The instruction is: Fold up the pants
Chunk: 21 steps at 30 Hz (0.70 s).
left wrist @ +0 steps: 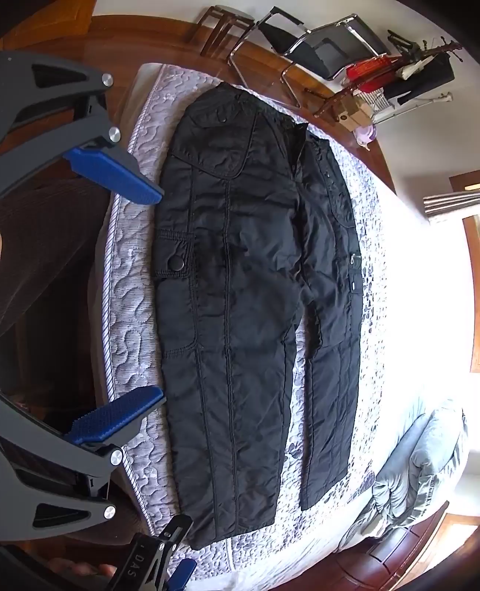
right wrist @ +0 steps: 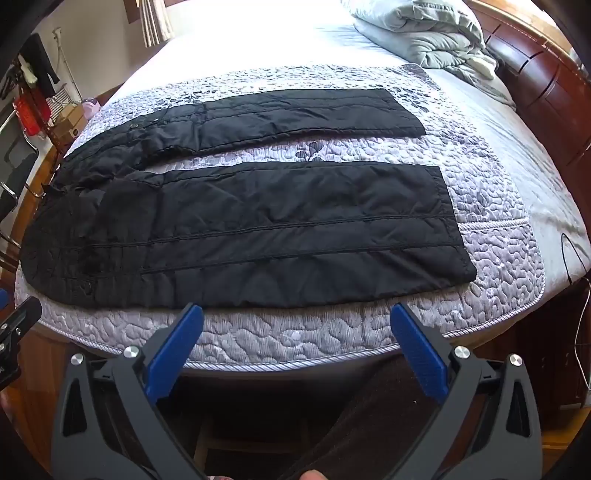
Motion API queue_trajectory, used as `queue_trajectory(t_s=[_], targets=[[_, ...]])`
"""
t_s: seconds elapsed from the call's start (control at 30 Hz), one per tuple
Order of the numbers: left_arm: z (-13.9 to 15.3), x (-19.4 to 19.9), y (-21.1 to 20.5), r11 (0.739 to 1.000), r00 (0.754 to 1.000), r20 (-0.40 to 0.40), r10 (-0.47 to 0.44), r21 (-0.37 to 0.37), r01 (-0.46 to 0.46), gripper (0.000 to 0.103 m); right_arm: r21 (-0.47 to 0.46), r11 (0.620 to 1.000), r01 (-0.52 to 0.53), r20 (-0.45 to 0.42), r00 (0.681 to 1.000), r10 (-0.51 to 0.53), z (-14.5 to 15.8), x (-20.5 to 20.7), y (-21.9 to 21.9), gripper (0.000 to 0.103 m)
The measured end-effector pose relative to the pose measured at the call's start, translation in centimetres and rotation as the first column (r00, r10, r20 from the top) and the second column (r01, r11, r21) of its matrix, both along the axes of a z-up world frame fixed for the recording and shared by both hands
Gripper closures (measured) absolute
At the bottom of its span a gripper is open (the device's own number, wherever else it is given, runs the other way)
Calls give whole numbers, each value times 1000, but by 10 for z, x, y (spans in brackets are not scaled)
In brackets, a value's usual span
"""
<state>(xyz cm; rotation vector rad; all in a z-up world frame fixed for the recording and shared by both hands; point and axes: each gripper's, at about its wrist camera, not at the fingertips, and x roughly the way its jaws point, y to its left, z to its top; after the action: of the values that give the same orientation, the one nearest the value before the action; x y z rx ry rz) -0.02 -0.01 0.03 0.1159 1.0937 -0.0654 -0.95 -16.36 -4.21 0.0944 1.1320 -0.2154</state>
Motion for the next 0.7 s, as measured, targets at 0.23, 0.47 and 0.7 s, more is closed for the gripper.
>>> queue_trajectory(t_s=[0.23, 0.47, 0.7], targets=[[-1, 2, 1, 1000, 1000, -1, 11, -2, -11, 4, 1, 1000, 0, -4, 1000, 0, 0, 0, 0, 2], [1, 1, -2, 1000, 1000, 5, 2, 2, -2, 4, 1, 1000, 1, -8, 1000, -1, 0, 0, 0, 2], [1, 2, -3, 1000, 1000, 12, -4, 6, 4, 4, 7, 1000, 2, -8, 1000, -2, -6, 2, 0, 2]])
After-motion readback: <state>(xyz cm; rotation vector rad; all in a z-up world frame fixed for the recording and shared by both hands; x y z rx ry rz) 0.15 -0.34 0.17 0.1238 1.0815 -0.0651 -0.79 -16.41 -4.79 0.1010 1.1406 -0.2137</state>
